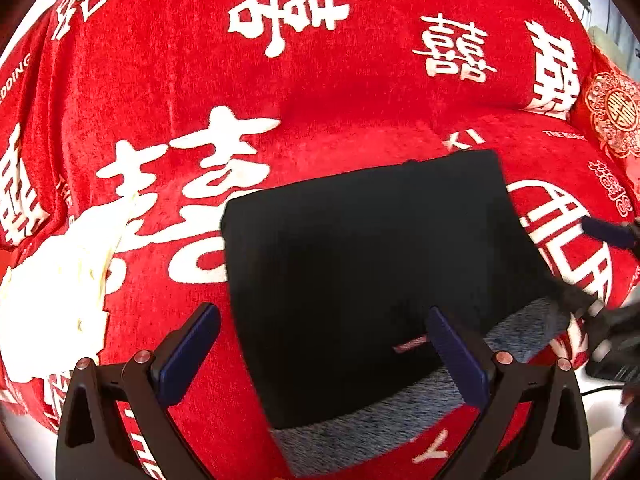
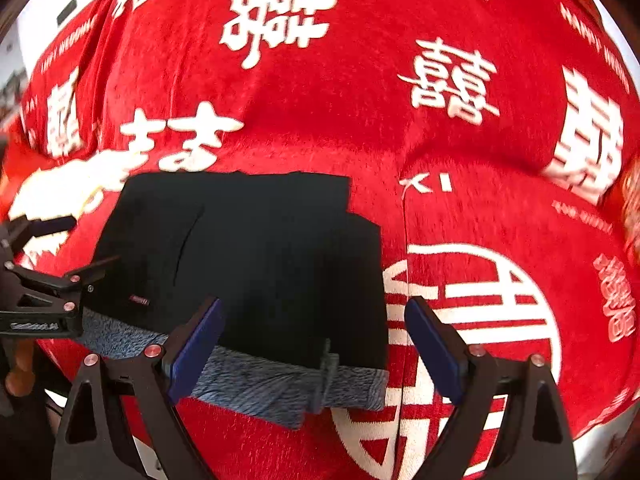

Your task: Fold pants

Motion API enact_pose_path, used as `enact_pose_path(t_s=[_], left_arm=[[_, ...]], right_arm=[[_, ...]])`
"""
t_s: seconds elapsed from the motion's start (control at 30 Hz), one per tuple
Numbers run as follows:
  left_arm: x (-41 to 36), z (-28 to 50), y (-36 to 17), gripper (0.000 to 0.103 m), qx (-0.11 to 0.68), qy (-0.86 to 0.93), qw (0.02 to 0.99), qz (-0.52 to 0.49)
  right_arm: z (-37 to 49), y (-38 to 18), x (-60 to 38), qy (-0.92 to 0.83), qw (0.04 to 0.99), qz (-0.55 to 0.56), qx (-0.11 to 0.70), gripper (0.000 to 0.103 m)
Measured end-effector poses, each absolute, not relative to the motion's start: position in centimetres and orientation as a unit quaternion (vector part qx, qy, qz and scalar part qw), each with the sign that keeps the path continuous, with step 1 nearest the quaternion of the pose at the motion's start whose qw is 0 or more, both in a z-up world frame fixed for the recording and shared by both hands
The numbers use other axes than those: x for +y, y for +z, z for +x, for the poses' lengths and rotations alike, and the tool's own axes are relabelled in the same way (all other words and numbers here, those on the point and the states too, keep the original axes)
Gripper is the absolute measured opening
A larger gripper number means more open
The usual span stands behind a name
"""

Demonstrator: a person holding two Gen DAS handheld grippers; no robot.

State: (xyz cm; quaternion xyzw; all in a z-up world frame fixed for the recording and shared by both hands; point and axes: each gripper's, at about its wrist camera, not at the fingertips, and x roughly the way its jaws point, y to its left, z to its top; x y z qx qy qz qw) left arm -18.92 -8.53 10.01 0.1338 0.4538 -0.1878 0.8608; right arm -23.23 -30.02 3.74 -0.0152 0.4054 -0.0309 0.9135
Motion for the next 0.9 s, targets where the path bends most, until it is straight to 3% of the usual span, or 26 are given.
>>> enact_pose_path(t_s=[0.4, 0.9], left_arm=[[-8.2, -19.4, 9.2, 0.103, 0.489, -0.159, 0.848, 0.130], [-8.3, -19.6, 9.4, 0.103, 0.470, -0.148, 0.858, 0.145]], right_arm=[[-23.4, 3.4, -28.5, -0.016, 0.908, -0.034, 0.418, 0.093], [-23.3, 3.3, -28.6, -0.013, 0.907, -0.032, 0.420, 0.093]])
